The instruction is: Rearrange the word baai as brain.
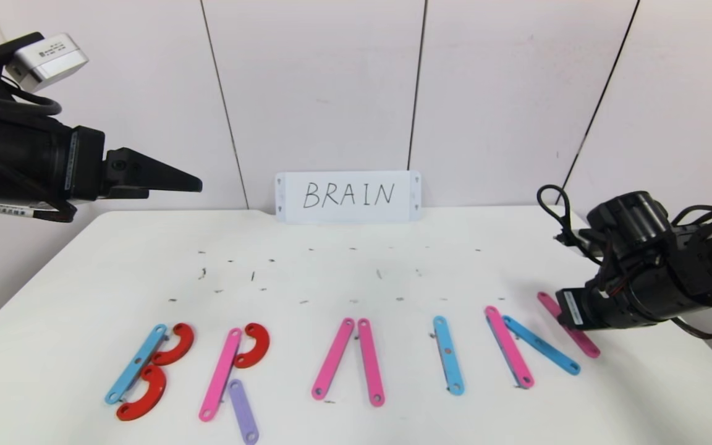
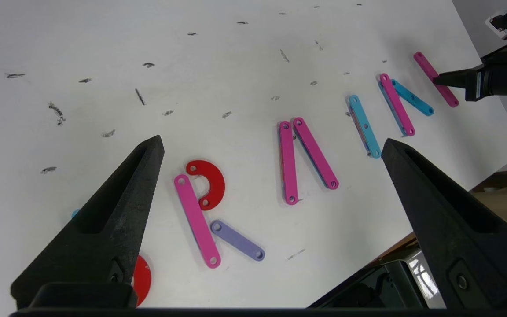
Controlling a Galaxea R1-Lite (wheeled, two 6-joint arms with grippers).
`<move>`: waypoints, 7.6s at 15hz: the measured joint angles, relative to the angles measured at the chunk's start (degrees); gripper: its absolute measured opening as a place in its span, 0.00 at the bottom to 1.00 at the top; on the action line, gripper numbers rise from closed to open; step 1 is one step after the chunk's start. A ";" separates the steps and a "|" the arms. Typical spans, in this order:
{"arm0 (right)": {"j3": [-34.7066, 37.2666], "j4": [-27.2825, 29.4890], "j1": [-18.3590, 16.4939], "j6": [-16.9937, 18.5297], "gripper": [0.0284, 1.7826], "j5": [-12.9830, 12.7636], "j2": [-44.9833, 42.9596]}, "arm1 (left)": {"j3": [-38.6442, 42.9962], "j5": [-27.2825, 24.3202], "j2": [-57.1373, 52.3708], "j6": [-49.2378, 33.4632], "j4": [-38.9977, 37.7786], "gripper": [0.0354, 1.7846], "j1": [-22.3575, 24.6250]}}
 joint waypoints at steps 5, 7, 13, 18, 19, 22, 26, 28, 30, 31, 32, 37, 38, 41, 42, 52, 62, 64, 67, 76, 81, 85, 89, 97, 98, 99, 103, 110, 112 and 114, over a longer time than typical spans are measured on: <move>0.63 0.02 -1.34 -0.02 0.13 0.33 1.22 | 0.02 -0.02 0.04 0.00 0.00 0.97 0.00; 1.11 -0.11 -1.57 -0.02 0.13 0.32 1.77 | 0.00 0.04 0.06 0.00 0.00 0.97 -0.05; 1.29 -0.15 -2.17 -0.09 0.13 0.32 3.19 | 0.05 0.06 0.15 -0.02 0.00 0.97 0.00; 1.30 -0.11 -2.28 -0.30 0.13 1.10 3.56 | 0.05 0.01 0.15 0.00 0.00 0.97 -0.07; 1.38 -0.11 -2.28 -0.37 0.13 1.38 3.62 | 0.05 0.04 0.15 0.00 0.00 0.97 -0.07; 1.71 -0.13 -2.28 -0.88 0.14 1.45 3.54 | 0.05 0.01 0.15 -0.02 0.00 0.97 -0.09; 1.71 -0.11 -2.30 -0.89 0.27 1.38 3.58 | 0.05 -0.02 0.11 -0.02 0.00 0.97 -0.07; 1.51 -0.13 -2.41 -0.88 0.43 1.27 3.61 | 0.05 -0.02 0.11 0.00 0.00 0.97 -0.07; 1.33 -0.13 -2.43 -0.85 0.64 1.27 3.56 | 0.05 -0.02 0.04 -0.02 0.00 0.97 -0.07; 1.24 -0.13 -2.45 -0.77 0.73 1.29 3.52 | 0.05 -0.02 0.02 0.00 0.00 0.97 -0.07; 1.02 -0.13 -2.47 -0.67 0.81 1.34 3.45 | 0.05 -0.02 0.02 0.00 0.00 0.97 -0.07; -1.02 0.16 -2.45 -0.85 0.97 1.26 3.36 | 0.07 0.15 -0.07 -0.02 0.02 0.97 -0.22; -1.56 -0.02 -2.50 -1.00 0.97 0.95 3.58 | 0.05 0.15 -0.05 -0.02 0.00 0.97 -0.22; -3.22 0.05 -2.89 -1.07 0.97 0.63 3.72 | 0.05 0.12 -0.05 -0.02 0.00 0.97 -0.24; -3.94 0.07 -3.15 -1.05 0.97 0.63 3.47 | 0.05 0.15 -0.07 -0.02 0.00 0.97 -0.24; -10.86 -0.06 -2.89 -0.56 0.97 1.69 -9.90 | 0.63 0.15 -1.12 0.00 0.05 0.97 -0.24; -3.96 0.09 -1.79 -0.41 0.97 1.71 -34.69 | 6.97 1.55 -9.67 0.67 0.02 0.97 -0.22; -0.46 0.00 -1.79 -0.28 0.97 1.65 -40.85 | 10.93 4.67 -14.67 0.66 0.02 0.97 -0.20; 5.11 0.00 -1.88 -0.33 0.97 1.56 -50.47 | 17.25 11.28 -23.59 0.67 0.02 0.97 -0.16; 19.10 0.11 -2.95 -0.30 0.97 0.71 -77.51 | 27.84 28.81 -50.12 0.69 2.17 0.97 0.02; 22.97 0.91 -7.61 -0.96 0.97 0.84 -88.98 | 28.20 30.37 -58.58 1.30 7.06 0.97 7.06; 29.14 0.13 -8.20 -6.30 0.97 2.23 -97.71 | 32.09 30.15 -66.38 5.21 7.86 0.97 10.17; 38.81 -5.74 -8.27 -12.70 0.97 2.11 -102.29 | 40.94 29.51 -74.39 6.74 3.19 0.97 9.23; 54.94 -16.23 -8.22 -10.35 0.97 3.30 -103.24 | 71.86 31.61 -81.37 7.22 -20.63 0.97 8.73; 55.32 -14.96 -8.22 -9.20 0.97 3.38 -103.27 | 74.36 32.18 -81.51 8.03 -22.30 0.97 8.70; 55.49 -13.91 -8.22 -8.59 0.97 3.33 -103.27 | 76.37 32.24 -81.57 8.95 -24.59 0.97 8.70; 55.65 -13.75 -8.22 -8.36 0.97 3.38 -103.27 | 79.08 29.79 -81.66 9.01 -27.87 0.97 8.68; 55.65 -13.91 -8.22 -7.79 0.97 3.38 -103.29 | 81.70 25.17 -81.69 8.51 -28.72 0.97 8.68; 55.65 -13.86 -8.22 -7.81 0.97 3.38 -103.29 | 81.98 25.22 -81.69 8.45 -29.50 0.97 8.68; 55.65 -13.89 -8.20 -7.77 0.97 3.38 -103.29 | 82.20 25.17 -81.69 8.45 -30.21 0.97 8.67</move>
